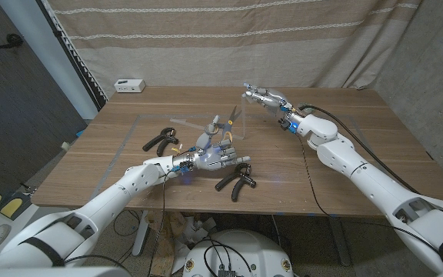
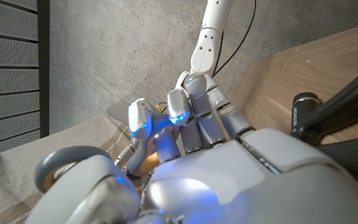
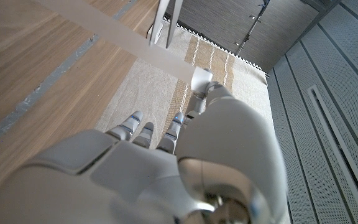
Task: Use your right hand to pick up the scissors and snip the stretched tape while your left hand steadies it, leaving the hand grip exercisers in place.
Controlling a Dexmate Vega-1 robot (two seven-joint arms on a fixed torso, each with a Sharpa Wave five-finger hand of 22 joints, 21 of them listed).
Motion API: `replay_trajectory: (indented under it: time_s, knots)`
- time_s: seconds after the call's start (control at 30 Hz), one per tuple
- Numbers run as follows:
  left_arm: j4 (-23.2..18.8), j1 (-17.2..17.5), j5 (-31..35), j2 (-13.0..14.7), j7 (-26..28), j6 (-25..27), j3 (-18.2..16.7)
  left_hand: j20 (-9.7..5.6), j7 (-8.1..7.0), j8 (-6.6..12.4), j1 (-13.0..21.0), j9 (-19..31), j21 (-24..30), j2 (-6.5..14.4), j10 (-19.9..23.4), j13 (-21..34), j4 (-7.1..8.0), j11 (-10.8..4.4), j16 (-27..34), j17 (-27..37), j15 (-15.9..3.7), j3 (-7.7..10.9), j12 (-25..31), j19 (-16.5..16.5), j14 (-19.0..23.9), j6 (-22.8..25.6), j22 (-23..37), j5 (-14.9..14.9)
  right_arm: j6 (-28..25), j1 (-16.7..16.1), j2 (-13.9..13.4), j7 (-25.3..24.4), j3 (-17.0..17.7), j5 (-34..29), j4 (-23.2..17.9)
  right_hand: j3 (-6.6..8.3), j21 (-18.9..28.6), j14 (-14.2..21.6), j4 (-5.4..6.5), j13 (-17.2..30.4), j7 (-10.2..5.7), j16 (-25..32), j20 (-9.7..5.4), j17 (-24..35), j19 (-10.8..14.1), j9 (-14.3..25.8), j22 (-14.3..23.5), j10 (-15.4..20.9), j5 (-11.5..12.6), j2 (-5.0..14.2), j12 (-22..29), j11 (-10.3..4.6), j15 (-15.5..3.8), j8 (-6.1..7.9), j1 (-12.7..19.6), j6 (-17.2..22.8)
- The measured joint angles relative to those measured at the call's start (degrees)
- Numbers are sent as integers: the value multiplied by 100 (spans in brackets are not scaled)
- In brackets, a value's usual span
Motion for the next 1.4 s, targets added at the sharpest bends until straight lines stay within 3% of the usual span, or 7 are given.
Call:
replay_trajectory:
  time_s: [0.8, 1.4]
  knots:
    - [-72, 37, -14, 11, 15, -49, -18, 0, -1, 0, 0, 0, -23, 0, 0, 0, 0, 0, 1, 39, 5, 0, 0, 0, 3, 1, -1, 28, -51, -92, -69, -93, 58, 39, -61, 18, 0, 0, -17, -18, 31, 0, 0, 0, 0, -27, 0, 0, -5, 0, 0, 0, 0, -41, 0, 30]
    - [16, -1, 2, -8, -59, -50, 13, 0, -2, 0, 0, 0, -22, 0, 0, 0, 0, 0, -44, -14, 10, 0, 0, 0, 7, 2, 0, 28, -16, 64, 46, -29, 3, -16, 122, 34, 0, 0, -34, -18, 31, 0, 0, 0, 0, -10, 0, 0, -5, 0, 0, 0, 0, -41, 0, 29]
